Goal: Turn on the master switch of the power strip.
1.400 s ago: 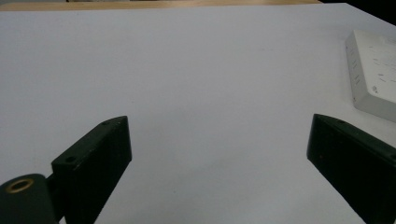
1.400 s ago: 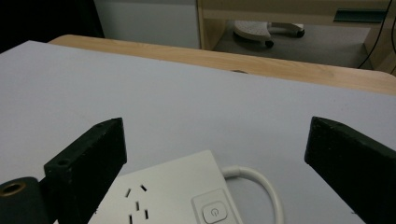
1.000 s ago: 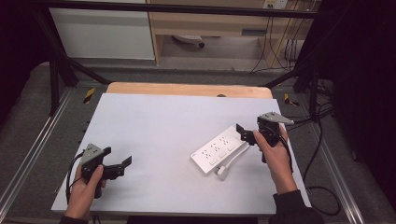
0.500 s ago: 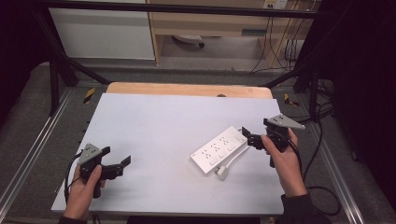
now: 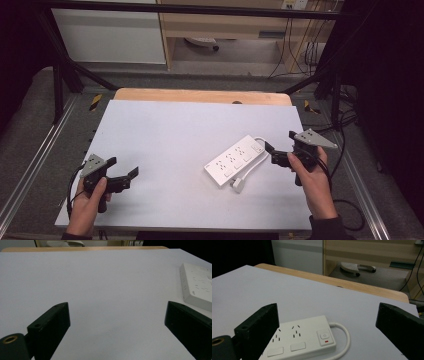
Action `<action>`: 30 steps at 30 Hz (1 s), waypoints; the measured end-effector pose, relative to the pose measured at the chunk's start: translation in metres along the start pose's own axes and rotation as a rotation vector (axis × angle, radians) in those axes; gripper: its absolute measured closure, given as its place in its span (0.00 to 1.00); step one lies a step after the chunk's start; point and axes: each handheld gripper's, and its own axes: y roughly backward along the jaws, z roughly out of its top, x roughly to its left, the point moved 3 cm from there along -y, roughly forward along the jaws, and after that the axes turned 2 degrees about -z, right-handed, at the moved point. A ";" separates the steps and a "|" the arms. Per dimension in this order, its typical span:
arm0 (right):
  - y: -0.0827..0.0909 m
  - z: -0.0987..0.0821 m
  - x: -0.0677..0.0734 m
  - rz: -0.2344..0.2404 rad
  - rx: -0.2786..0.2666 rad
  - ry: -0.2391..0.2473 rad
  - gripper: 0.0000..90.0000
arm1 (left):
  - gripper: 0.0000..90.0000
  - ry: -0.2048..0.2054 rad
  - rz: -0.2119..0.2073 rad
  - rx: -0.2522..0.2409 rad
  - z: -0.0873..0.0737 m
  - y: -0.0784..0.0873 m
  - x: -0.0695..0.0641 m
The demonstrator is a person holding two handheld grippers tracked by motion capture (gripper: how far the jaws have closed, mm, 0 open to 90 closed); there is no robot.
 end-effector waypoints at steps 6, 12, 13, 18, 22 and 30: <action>0.008 -0.013 -0.006 -0.009 -0.012 0.006 0.06 | 0.07 -0.004 0.000 0.006 0.000 0.000 0.000; 0.014 -0.032 -0.012 -0.012 -0.020 -0.006 0.06 | 0.07 -0.007 0.003 0.009 -0.001 0.000 0.001; 0.014 -0.036 -0.013 -0.011 -0.022 -0.008 0.06 | 0.07 -0.007 0.001 0.010 -0.001 0.000 0.001; 0.018 -0.058 -0.019 -0.022 -0.011 -0.007 0.06 | 0.07 -0.007 0.004 0.009 -0.001 0.000 0.001; 0.021 -0.072 -0.023 -0.021 0.009 -0.018 0.06 | 0.07 -0.007 0.005 0.012 -0.001 0.000 0.001; 0.006 -0.108 -0.028 -0.049 0.185 -0.009 0.06 | 0.07 -0.013 0.004 0.018 -0.002 -0.001 0.000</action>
